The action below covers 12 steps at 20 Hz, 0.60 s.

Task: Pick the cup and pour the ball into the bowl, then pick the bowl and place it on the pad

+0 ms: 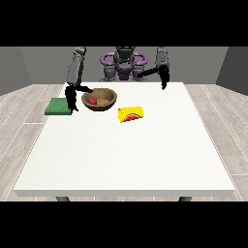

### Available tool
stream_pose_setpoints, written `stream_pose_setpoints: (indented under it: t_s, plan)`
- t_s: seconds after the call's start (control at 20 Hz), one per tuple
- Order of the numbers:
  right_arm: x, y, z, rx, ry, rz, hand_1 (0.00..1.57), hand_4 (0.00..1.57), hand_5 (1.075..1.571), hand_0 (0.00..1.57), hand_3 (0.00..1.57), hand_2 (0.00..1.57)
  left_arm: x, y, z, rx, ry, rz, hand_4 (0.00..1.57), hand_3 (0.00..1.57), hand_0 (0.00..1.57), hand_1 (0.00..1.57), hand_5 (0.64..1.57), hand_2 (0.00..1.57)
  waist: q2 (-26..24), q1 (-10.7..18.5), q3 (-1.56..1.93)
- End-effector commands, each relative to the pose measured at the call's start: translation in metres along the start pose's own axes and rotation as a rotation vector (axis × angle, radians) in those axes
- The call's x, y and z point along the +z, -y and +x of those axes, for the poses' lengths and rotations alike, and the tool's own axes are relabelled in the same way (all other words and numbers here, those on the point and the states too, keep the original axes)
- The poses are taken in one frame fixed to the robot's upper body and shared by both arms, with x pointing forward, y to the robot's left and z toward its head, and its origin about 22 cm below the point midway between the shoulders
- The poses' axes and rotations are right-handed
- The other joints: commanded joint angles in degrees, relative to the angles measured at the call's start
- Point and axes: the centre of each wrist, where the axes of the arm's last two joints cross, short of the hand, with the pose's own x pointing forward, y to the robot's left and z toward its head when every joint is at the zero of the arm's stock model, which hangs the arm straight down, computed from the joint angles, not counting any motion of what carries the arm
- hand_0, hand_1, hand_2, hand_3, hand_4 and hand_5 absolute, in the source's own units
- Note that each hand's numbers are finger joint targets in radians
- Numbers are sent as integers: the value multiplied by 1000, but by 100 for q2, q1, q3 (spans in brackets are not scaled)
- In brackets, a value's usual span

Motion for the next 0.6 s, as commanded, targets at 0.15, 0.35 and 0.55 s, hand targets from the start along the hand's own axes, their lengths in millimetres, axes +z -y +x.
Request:
stream_pose_setpoints:
  t_s: [0.15, 0.35, 0.55]
  plan:
    - [-2, -22, -16, -83, -64, -65, 0, 242, 1532, 0, 0, 0, 0, 9, 11, -1, 31, -31, 0, 0, 0, 0, 1561, 0, 200, 348, 194]
    - [-12, -50, -16, -98, -115, -60, 0, 357, 1545, 0, 0, 0, 9, 12, -3, 21, -51, -53, 0, 0, 0, 0, 1563, 0, -214, 336, 188]
    - [-11, -82, -25, -74, -190, -24, 0, 384, 1552, 0, 0, 0, 27, -23, -36, 9, -119, -11, 0, 0, 0, 0, 1564, 0, -657, -36, 188]
